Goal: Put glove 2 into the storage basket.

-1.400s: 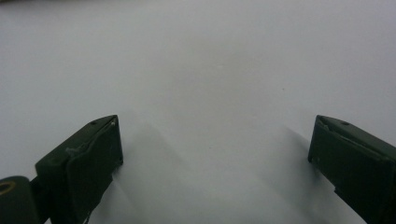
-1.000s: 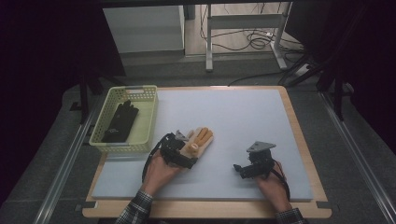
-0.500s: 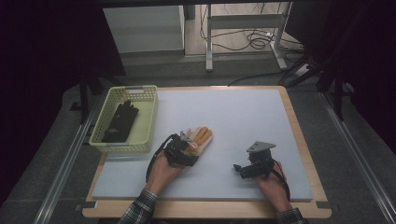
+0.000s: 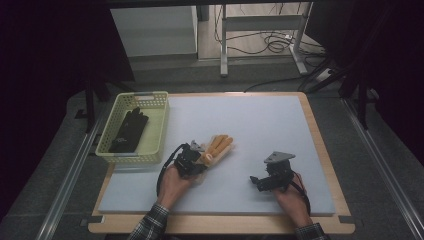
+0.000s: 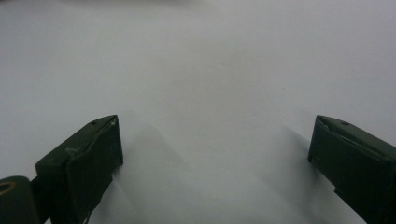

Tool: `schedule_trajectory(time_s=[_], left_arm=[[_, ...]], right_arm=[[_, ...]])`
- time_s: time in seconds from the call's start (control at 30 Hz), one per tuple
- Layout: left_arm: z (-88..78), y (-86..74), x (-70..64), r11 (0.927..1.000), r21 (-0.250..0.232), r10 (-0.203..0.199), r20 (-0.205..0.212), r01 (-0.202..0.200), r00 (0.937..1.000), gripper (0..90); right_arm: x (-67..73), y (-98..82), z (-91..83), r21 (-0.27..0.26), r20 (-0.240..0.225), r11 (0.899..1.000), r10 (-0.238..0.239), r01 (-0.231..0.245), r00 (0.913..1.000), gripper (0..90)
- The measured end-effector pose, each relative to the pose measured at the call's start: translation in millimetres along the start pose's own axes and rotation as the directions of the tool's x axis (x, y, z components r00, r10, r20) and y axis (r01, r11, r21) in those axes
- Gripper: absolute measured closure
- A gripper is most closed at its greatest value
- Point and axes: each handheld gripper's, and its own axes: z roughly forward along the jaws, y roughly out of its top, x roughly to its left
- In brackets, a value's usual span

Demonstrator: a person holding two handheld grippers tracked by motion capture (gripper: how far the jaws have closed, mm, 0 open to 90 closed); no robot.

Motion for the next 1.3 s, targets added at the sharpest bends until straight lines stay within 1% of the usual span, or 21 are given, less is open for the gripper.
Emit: schedule_trajectory(time_s=[0.1, 0.2, 0.33, 0.43, 0.57, 0.63, 0.73, 0.87, 0.9, 0.93, 1.07, 1.27, 1.3], left_arm=[[-3.8, 3.7, 2.5, 1.0, -0.003, -0.009, -0.021, 0.009, 0.9997, 74.3], [-10.9, 10.0, 5.0, 0.9996, -0.014, -0.023, -0.032, 0.023, 0.9992, 74.1], [-22.2, 21.3, 8.7, 0.9995, -0.026, -0.022, -0.047, 0.021, 0.9987, 73.8], [-30.2, 29.2, 11.9, 0.9991, -0.032, -0.03, -0.051, 0.028, 0.9982, 73.7], [-40.2, 38.6, 17.3, 0.9988, -0.039, -0.031, -0.074, 0.029, 0.9967, 73.6], [-46.7, 42.8, 21.7, 0.9982, -0.046, -0.042, -0.088, 0.038, 0.9952, 73.6], [-56.7, 47.0, 29.8, 0.9962, -0.063, -0.067, -0.105, 0.061, 0.9922, 73.5], [-70.4, 50.8, 43.7, 0.9937, -0.068, -0.098, -0.139, 0.089, 0.9854, 73.2], [-74.9, 51.4, 48.6, 0.9918, -0.075, -0.114, -0.145, 0.104, 0.9829, 73.1], [-78.6, 51.8, 52.8, 0.9908, -0.077, -0.122, -0.152, 0.111, 0.9808, 73.0], [-92.2, 51.9, 69.2, 0.9878, -0.082, -0.146, -0.19, 0.132, 0.9709, 72.8], [-113.6, 43.5, 98.8, 0.9784, -0.096, -0.201, -0.246, 0.183, 0.9482, 72.7], [-116.9, 41.1, 103.8, 0.9758, -0.101, -0.214, -0.254, 0.194, 0.9432, 72.6]], right_arm=[[0.0, 0.0, 0.0, 0.0, 0.0, 1.0, 0.0, 0.0, 1.0, 2.5], [0.0, 0.0, -0.1, 0.0, 0.0, 1.0, 0.0, 0.0, 1.0, 2.5], [-0.1, 0.0, -0.1, 0.0, -0.001, 1.0, -0.001, 0.001, 1.0, 2.5], [-0.2, 0.0, -0.1, 0.0, -0.001, 1.0, -0.001, 0.001, 1.0, 2.5], [-0.1, 0.0, -0.1, 0.0, -0.001, 1.0, -0.001, 0.001, 1.0, 2.5], [-0.1, 0.0, -0.1, 0.0, -0.001, 1.0, -0.002, 0.002, 1.0, 2.5], [-0.1, -0.1, -0.1, 0.0, -0.001, 1.0, -0.002, 0.002, 1.0, 2.6], [-0.2, -0.1, -0.1, -0.001, -0.001, 1.0, -0.003, 0.003, 1.0, 2.5], [-0.2, 0.0, -0.1, -0.001, -0.001, 1.0, -0.002, 0.002, 1.0, 2.5], [-0.2, 0.0, -0.1, -0.001, -0.001, 1.0, -0.002, 0.002, 1.0, 2.5], [-0.3, -0.1, 0.0, -0.001, -0.001, 1.0, -0.004, 0.004, 1.0, 2.5], [-0.3, -0.1, 0.0, -0.001, -0.001, 1.0, -0.004, 0.004, 1.0, 2.5], [-0.3, -0.1, 0.0, -0.001, -0.001, 1.0, -0.003, 0.003, 1.0, 2.5]])
